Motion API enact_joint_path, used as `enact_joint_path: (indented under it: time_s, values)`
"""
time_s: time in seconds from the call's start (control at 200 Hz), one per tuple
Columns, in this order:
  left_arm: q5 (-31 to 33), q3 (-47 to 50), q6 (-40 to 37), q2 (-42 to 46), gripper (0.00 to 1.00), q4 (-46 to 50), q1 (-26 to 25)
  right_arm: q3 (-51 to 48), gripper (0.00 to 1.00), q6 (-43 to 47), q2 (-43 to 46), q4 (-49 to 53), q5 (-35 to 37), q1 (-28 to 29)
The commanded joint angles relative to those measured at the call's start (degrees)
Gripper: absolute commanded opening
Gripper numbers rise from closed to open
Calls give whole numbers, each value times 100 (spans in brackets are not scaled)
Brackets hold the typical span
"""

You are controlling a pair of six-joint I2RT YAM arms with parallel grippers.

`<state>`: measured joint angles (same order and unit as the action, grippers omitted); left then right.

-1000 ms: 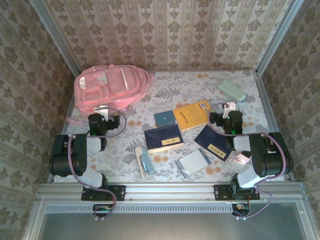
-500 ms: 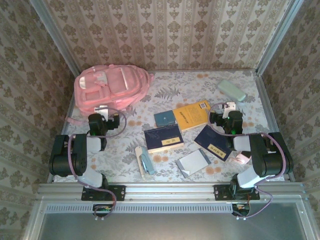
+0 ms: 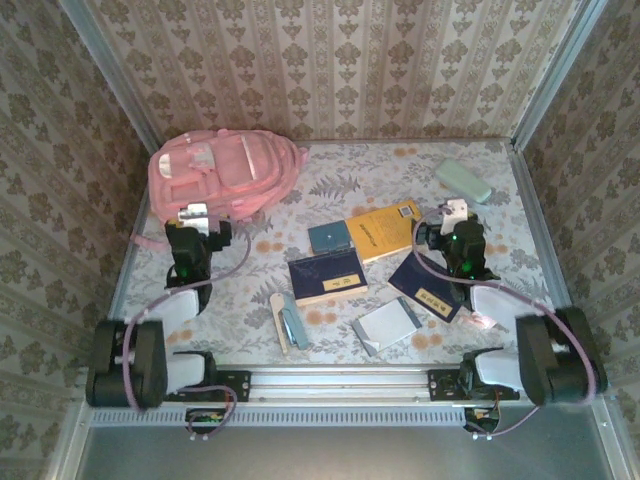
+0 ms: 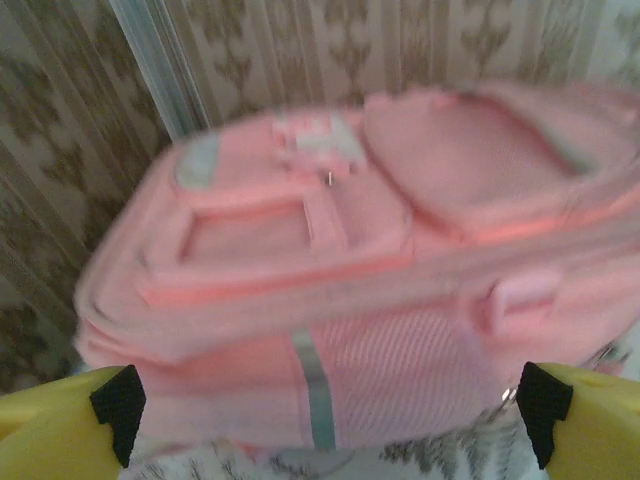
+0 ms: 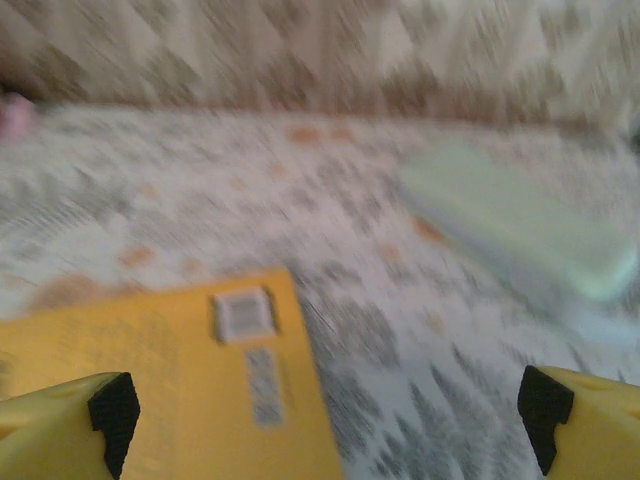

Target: Pack the student bag

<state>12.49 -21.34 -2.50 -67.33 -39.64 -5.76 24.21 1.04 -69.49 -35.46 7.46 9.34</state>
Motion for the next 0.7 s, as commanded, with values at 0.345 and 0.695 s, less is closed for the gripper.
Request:
enact_joint_path:
  time_s: [0.345,0.695]
  values:
    - [1009,-3784,95,907,100,5008,-2827,2869,100,-869,1431,4042,1800,2849]
    - [-290,-6594,1981,-1751,100,6805,-1404,3901,100,-2762,725,5757,-986,1675]
